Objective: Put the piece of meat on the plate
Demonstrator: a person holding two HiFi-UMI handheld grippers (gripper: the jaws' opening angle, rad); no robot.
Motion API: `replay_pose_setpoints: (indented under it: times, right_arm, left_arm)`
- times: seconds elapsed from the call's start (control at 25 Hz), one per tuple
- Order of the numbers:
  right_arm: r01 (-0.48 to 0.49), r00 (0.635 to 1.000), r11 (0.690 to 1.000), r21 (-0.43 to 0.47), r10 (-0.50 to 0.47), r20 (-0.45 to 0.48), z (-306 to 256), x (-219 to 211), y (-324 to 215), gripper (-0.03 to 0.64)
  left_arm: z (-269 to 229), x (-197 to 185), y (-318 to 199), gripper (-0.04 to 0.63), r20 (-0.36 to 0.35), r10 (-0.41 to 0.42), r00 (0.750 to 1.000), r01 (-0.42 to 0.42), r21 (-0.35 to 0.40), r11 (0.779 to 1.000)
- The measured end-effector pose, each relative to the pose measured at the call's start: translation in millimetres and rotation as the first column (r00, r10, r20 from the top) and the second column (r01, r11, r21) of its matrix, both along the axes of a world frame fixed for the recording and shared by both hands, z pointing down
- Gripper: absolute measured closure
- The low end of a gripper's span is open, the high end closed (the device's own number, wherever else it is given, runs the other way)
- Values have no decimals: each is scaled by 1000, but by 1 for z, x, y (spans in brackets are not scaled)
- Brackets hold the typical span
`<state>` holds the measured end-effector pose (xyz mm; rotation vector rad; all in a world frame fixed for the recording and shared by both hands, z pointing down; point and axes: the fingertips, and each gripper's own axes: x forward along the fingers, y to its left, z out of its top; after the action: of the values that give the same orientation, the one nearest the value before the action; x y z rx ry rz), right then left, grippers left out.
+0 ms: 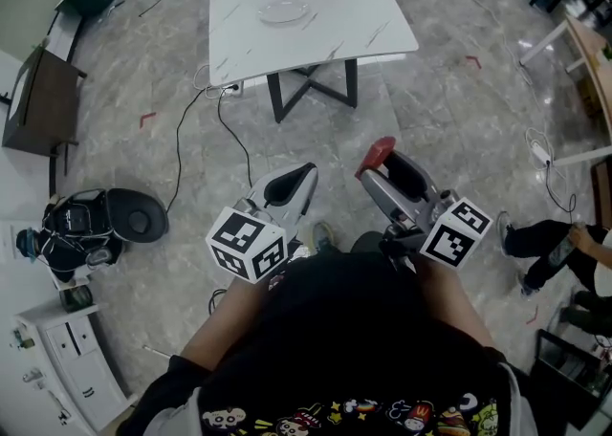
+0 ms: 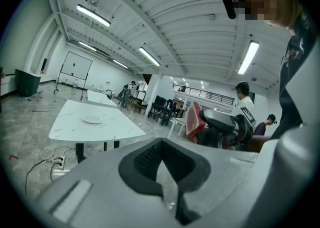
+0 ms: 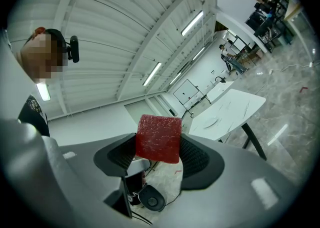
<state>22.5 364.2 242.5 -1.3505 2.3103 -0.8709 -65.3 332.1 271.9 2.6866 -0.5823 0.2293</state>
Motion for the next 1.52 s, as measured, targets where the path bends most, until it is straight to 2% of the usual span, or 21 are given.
replay_pose_setpoints:
  times: [0.48, 1.04, 1.52]
  right_arm:
    - [12, 1000, 1000, -10, -12, 15, 7, -1, -26, 322]
    - [66, 997, 996, -55, -64, 34, 27, 31, -89, 322]
    - [77, 997, 994, -78, -75, 33, 34, 61, -140, 322]
  left_arm:
    - [8, -4, -29, 595, 7, -7, 1000, 7, -6, 1000]
    - [25, 22, -81, 595, 42, -72, 997, 74, -45, 996]
    - [33, 58, -130, 595, 57, -57, 997, 61, -74, 995]
